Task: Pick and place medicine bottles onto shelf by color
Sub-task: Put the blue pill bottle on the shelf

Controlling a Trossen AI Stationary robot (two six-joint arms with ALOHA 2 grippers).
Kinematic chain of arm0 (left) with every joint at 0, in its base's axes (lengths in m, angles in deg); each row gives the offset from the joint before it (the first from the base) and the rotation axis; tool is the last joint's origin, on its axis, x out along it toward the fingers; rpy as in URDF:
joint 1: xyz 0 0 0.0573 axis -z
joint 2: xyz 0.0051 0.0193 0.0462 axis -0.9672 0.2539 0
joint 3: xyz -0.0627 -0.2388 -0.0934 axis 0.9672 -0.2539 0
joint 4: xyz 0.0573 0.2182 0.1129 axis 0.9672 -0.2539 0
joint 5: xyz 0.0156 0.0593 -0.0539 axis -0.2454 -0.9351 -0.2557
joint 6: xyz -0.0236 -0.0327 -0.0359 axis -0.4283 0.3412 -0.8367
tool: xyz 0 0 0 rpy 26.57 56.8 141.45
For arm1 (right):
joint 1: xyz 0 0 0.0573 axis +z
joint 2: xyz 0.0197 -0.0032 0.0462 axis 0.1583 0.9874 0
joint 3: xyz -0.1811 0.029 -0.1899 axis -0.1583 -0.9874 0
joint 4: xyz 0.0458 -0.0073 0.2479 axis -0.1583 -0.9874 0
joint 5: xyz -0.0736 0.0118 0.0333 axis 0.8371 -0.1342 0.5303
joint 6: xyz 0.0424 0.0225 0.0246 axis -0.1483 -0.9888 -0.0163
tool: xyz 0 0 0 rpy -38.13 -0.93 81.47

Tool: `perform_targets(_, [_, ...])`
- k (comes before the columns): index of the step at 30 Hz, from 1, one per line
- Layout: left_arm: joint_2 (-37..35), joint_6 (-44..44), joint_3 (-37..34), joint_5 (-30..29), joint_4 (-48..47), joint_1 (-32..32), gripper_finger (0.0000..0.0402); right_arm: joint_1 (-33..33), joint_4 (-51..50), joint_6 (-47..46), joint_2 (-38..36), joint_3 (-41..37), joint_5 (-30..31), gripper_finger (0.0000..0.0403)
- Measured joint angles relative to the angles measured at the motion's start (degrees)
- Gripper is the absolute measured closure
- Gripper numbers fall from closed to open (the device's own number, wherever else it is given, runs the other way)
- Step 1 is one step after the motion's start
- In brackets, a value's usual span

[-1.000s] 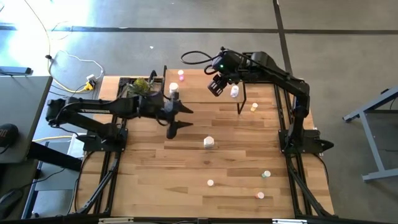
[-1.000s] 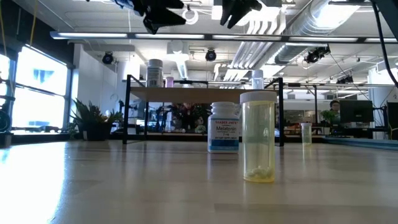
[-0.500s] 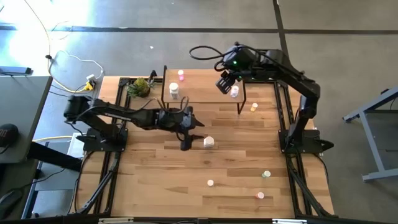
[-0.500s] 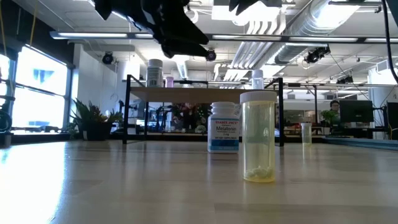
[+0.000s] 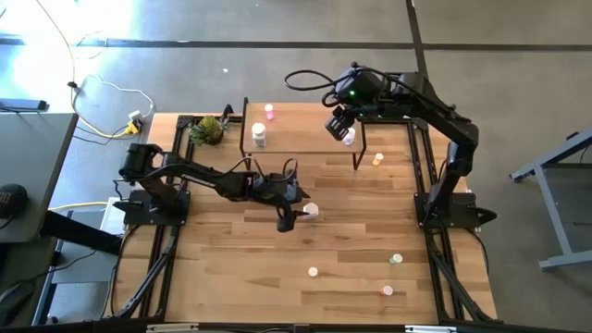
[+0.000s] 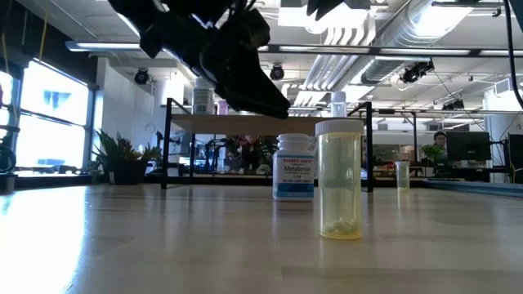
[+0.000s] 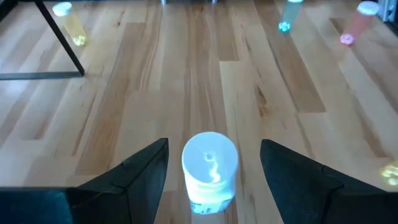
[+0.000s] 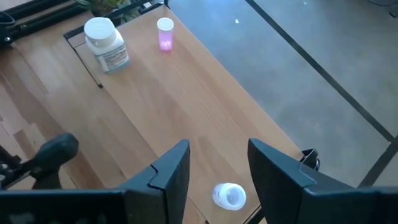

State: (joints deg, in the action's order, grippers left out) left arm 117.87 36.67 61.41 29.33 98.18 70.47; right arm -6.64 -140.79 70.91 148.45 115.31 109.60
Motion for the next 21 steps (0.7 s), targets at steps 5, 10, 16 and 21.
perform_targets(5, [1.58,0.43,0.00,-1.10,0.77,0.20,0.0158,0.00,-0.37,0.00,0.00,0.00,-0.01,0.0249])
perform_targets(10, [1.82,2.64,0.04,-1.26,0.79,0.28,0.0158,0.00,-0.41,-0.02,0.00,0.00,-0.04,0.0249])
perform_targets(16, [2.84,2.80,0.10,-1.03,2.66,1.00,0.0158,0.00,-0.44,-0.02,0.00,0.00,-0.04,0.0249])
perform_targets(21, [5.88,2.61,0.87,-1.07,4.64,1.55,0.0158,0.00,-0.44,-0.50,0.02,0.00,-0.05,0.0249])
